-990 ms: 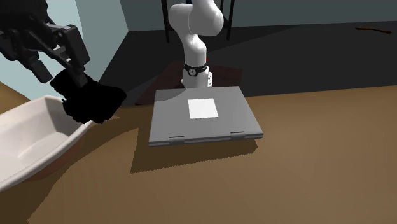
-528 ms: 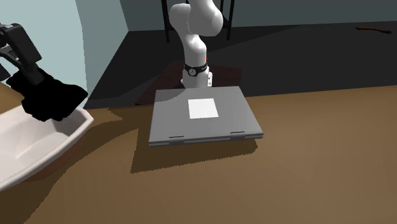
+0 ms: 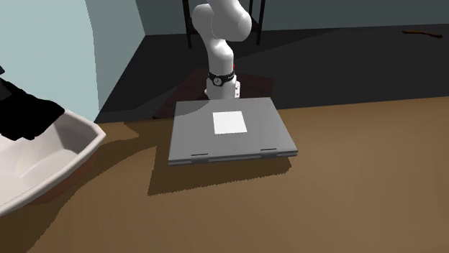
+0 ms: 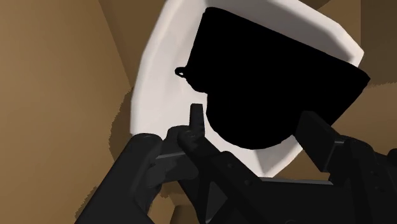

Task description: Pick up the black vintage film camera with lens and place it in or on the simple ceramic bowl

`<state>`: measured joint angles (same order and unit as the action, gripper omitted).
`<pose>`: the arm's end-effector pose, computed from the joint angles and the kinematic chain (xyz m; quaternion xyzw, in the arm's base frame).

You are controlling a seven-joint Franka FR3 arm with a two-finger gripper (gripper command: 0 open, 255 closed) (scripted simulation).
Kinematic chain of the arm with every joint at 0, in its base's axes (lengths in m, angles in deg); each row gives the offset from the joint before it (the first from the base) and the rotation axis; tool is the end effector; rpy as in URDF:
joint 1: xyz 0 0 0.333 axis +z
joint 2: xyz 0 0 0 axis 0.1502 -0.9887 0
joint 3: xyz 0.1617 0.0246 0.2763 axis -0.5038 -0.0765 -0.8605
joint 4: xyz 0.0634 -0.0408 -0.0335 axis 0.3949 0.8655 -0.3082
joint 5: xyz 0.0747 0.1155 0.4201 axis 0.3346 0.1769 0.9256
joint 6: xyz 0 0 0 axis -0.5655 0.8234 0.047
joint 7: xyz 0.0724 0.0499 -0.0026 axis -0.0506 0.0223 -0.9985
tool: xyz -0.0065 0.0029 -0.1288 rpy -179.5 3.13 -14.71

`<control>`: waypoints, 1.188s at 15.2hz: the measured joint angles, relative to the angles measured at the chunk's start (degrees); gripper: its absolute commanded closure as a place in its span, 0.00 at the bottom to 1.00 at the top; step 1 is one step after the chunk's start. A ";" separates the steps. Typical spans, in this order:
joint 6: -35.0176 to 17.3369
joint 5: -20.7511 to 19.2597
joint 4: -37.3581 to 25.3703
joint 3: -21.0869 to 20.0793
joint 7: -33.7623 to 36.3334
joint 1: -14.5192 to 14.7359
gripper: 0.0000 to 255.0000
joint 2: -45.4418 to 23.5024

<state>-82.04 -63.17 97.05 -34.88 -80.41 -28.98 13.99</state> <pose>0.6481 -0.2706 0.4812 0.9968 0.0777 -0.0033 0.0194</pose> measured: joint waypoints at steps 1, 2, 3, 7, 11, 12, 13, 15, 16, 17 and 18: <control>-0.75 0.01 0.75 0.04 -0.12 -0.08 1.00 0.00; -1.51 0.01 1.54 0.05 -0.15 -0.11 1.00 0.04; -2.17 0.01 2.11 0.06 -0.17 -0.13 1.00 -0.06; -4.98 -0.01 4.66 0.06 -0.10 -0.13 1.00 -0.32; -8.05 -0.01 7.26 0.05 -0.01 -0.14 1.00 -0.79; -8.69 -0.02 7.90 0.06 0.00 -0.14 1.00 -0.80; -8.87 -0.01 8.03 0.06 0.00 -0.15 1.00 -0.86; -9.06 -0.02 8.15 0.05 0.04 -0.13 1.00 -0.90; -9.09 -0.02 8.17 0.04 0.05 -0.12 1.00 -0.90; -9.11 -0.02 8.19 0.04 0.05 -0.12 1.00 -0.91; -9.11 -0.02 8.19 0.04 0.05 -0.12 1.00 -0.91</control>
<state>-91.15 -63.19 105.24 -34.84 -80.36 -29.10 13.09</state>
